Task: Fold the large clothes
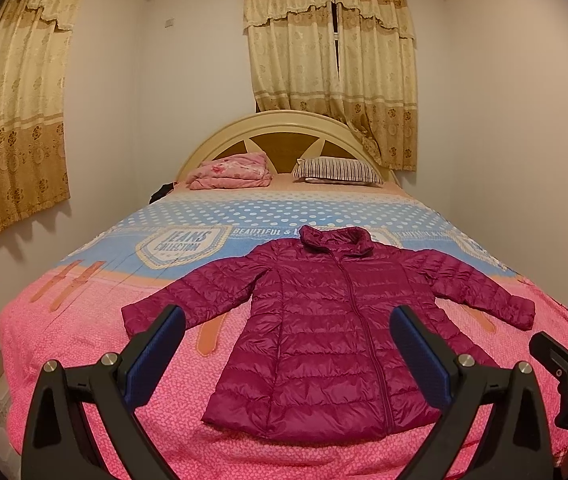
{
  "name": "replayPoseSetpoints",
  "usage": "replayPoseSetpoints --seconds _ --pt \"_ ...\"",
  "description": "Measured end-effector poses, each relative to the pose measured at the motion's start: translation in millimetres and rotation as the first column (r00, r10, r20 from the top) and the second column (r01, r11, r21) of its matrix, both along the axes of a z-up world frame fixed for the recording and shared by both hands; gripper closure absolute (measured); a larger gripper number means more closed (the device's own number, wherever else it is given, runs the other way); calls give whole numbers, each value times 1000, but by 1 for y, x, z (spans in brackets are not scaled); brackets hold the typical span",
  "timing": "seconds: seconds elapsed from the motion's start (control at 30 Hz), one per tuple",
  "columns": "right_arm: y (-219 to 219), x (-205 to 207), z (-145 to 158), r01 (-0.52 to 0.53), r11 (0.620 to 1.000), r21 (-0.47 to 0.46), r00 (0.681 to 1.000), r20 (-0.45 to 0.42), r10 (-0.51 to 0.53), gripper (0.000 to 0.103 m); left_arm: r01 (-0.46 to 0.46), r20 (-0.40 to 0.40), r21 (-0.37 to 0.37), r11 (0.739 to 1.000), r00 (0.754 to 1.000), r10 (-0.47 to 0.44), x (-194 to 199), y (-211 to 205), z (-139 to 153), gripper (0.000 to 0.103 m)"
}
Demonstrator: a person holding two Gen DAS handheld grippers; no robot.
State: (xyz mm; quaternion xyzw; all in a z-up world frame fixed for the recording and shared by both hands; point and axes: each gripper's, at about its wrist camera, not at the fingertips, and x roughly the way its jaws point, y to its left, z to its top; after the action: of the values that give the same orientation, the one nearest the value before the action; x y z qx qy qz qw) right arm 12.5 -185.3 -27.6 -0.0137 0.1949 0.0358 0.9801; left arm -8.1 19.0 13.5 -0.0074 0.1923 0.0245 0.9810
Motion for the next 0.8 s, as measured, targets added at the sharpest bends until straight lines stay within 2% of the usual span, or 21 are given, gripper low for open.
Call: replayPoseSetpoints --seconds 0.47,0.63,0.8 --pt "-5 11 -12 5 1000 9 999 -33 -5 0 9 -30 9 1000 1000 -8 15 -2 -11 1" --pt "-20 34 -27 33 999 1 996 -79 -33 0 11 -39 31 999 999 -10 45 -4 -27 1" --pt "-59 76 -50 123 992 15 980 -157 -119 0 31 -118 38 999 993 -26 94 -6 -55 1"
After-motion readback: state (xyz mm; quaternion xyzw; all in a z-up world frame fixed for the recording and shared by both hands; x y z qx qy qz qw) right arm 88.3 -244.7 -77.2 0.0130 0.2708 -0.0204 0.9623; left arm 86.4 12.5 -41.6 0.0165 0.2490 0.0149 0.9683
